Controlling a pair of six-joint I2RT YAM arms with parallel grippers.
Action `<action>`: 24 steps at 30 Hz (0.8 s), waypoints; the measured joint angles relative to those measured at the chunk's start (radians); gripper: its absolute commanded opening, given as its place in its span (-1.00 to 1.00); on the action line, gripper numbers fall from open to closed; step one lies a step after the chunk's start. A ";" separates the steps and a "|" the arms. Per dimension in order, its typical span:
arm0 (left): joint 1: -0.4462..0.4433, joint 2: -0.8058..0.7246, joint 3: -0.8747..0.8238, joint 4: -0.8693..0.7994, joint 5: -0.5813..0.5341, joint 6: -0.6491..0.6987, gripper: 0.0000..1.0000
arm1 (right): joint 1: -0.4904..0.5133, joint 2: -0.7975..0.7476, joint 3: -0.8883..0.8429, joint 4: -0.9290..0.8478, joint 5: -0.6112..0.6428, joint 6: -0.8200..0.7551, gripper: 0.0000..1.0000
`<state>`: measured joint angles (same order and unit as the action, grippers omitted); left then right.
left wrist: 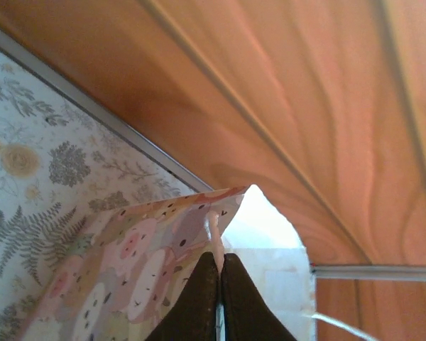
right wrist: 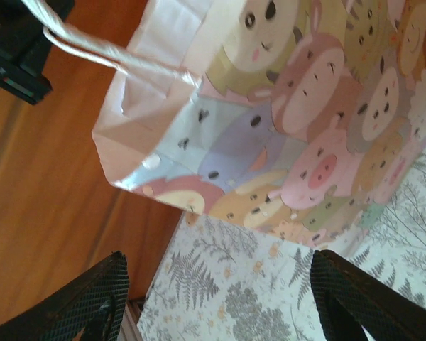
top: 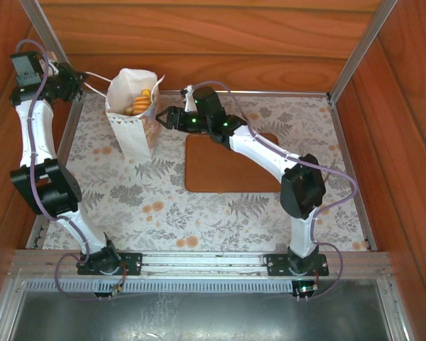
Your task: Take the fake bread out of the paper bag
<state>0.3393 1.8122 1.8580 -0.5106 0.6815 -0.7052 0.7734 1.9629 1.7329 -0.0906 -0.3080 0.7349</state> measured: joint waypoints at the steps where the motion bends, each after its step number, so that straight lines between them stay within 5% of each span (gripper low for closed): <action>1: 0.000 0.000 0.000 0.000 0.005 -0.005 -1.00 | 0.000 0.009 0.014 0.000 0.000 0.005 0.49; 13: -0.014 -0.025 0.011 0.001 0.065 -0.018 -1.00 | 0.001 0.121 0.161 -0.018 -0.042 0.106 0.56; 18: -0.028 -0.044 0.003 0.002 0.066 -0.017 -0.65 | 0.001 0.159 0.227 -0.040 -0.043 0.131 0.56; 24: -0.029 -0.045 -0.002 0.002 0.066 -0.018 -0.62 | 0.001 0.161 0.241 -0.053 -0.044 0.140 0.56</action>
<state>0.3103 1.7676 1.8565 -0.5087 0.7479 -0.7235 0.7742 2.1235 1.9743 -0.1436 -0.3523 0.8745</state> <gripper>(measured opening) 0.188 0.782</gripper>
